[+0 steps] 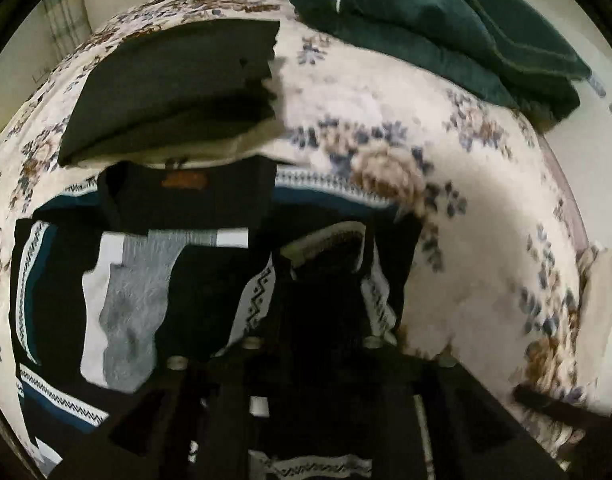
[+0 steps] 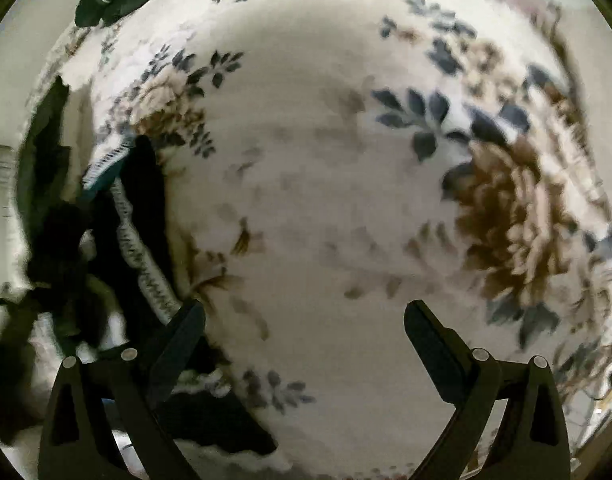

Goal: Fold small clothes

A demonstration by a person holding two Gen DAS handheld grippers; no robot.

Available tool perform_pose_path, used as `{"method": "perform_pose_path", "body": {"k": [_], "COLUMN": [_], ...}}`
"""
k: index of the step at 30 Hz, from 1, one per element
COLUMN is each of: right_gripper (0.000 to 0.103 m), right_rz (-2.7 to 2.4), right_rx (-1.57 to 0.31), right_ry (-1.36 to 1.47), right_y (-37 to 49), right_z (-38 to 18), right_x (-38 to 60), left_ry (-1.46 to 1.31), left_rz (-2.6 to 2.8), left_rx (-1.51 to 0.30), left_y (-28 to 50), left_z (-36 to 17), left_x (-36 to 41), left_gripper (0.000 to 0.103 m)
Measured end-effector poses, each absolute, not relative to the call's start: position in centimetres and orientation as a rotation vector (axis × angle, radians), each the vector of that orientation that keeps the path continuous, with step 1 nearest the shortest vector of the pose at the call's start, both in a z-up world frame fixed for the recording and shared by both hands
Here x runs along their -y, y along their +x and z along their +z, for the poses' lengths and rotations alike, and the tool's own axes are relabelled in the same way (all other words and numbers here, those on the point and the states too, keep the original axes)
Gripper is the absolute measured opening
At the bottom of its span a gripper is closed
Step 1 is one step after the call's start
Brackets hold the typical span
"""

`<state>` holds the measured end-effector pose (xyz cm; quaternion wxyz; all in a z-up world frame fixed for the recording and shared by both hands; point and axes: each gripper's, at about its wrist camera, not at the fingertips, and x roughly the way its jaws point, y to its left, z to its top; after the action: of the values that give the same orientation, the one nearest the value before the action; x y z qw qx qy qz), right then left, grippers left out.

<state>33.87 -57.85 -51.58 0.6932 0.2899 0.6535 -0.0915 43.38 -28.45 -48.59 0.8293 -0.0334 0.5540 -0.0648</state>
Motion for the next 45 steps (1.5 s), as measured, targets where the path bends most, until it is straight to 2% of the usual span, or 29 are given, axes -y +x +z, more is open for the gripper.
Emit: {"method": "perform_pose_path", "body": {"k": [1, 2, 3, 4, 7, 10, 16, 17, 18, 19, 20, 23, 25, 27, 29, 31, 32, 33, 34, 36, 42, 43, 44, 45], "right_gripper": [0.089, 0.064, 0.053, 0.046, 0.047, 0.066, 0.069, 0.061, 0.043, 0.006, 0.002, 0.002, 0.003, 0.014, 0.041, 0.052, 0.054, 0.054, 0.054, 0.054, 0.052, 0.022, 0.008, 0.008], "right_rz": [-0.168, -0.117, -0.087, -0.053, 0.053, 0.148, 0.238, 0.253, 0.258, 0.254, 0.221, 0.075, 0.047, 0.081, 0.097, 0.096, 0.085, 0.076, 0.074, 0.088, 0.183, 0.209, 0.234, 0.24], "right_rx": [-1.45, -1.426, -1.416, -1.427, -1.417, -1.401, -1.466, -1.485, -1.5, -1.495, -1.494, -1.466, -1.56, -1.662, -1.664, -1.582, -1.553, -1.532, -1.511, -1.501, -1.548, -1.549, -1.543, -1.548], "right_ry": [0.702, 0.772, 0.803, 0.814, 0.821, 0.828, 0.742, 0.717, 0.695, 0.667, 0.634, 0.547, 0.553, 0.61, 0.645, 0.693, 0.72, 0.742, 0.776, 0.81, 0.941, 0.969, 0.93, 0.871], "right_y": [33.4, 33.2, 33.3, 33.7, 36.1, 39.3, 46.2, 47.0, 47.3, 47.4, 47.1, 45.7, 44.7, 44.3, 44.1, 44.4, 44.6, 44.9, 45.7, 47.2, 52.9, 53.3, 53.6, 53.9], "right_z": [-51.5, -51.1, -50.9, -50.7, -50.2, -50.3, -53.8, -54.5, -54.9, -54.8, -54.4, -53.1, -54.6, -55.9, -54.8, -52.7, -52.1, -51.9, -51.9, -52.8, -59.6, -60.3, -60.5, -60.2], "right_x": [58.3, 58.8, 59.0, 58.8, 57.0, 53.8, 45.3, 43.8, 42.6, 41.5, 41.3, 42.4, 43.2, 43.4, 44.2, 45.9, 47.0, 47.7, 48.7, 49.4, 49.7, 49.6, 49.2, 48.9], "left_ry": [-0.069, -0.061, -0.051, -0.041, -0.021, -0.039, -0.061, -0.067, -0.072, -0.085, -0.094, -0.129, -0.152, -0.175, -0.186, -0.168, -0.159, -0.147, -0.142, -0.143, -0.084, -0.079, -0.073, -0.065], "left_rz": [-0.13, -0.107, -0.078, -0.046, 0.117, 0.26, 0.447, 0.461, 0.468, 0.472, 0.473, 0.477, 0.471, 0.459, 0.437, 0.416, 0.405, 0.395, 0.381, 0.349, 0.379, 0.388, 0.399, 0.412], "left_rx": [-1.184, -1.199, -1.202, -1.199, -1.223, -1.264, -1.308, -1.314, -1.315, -1.314, -1.314, -1.304, -1.3, -1.293, -1.265, -1.221, -1.204, -1.188, -1.18, -1.185, -1.207, -1.206, -1.207, -1.212], "left_y": [42.8, 42.0, 41.2, 39.9, 36.6, 34.2, 31.3, 30.9, 30.9, 30.5, 30.4, 30.1, 30.2, 30.5, 31.0, 31.2, 31.3, 31.4, 31.4, 31.5, 30.2, 29.7, 29.1, 28.3], "left_z": [-48.8, -49.0, -49.4, -49.3, -50.1, -51.6, -55.3, -55.8, -56.1, -56.3, -56.3, -56.0, -55.8, -55.5, -55.0, -54.1, -53.8, -53.5, -53.3, -53.5, -54.0, -53.9, -53.7, -53.5], "left_x": [28.0, 26.8, 26.2, 25.7, 20.0, 14.8, 7.3, 6.3, 5.8, 5.0, 4.6, 3.0, 2.0, 1.2, 0.7, 0.7, 0.9, 1.1, 1.5, 2.3, 5.9, 6.7, 7.6, 8.8], "left_gripper": [0.051, 0.065, 0.083, 0.084, 0.084, 0.084, 0.084, 0.084, 0.084, 0.084, 0.084, 0.084, 0.084, 0.084, 0.084, 0.084, 0.084, 0.086, 0.094, 0.101, 0.101, 0.101, 0.101, 0.101]}}
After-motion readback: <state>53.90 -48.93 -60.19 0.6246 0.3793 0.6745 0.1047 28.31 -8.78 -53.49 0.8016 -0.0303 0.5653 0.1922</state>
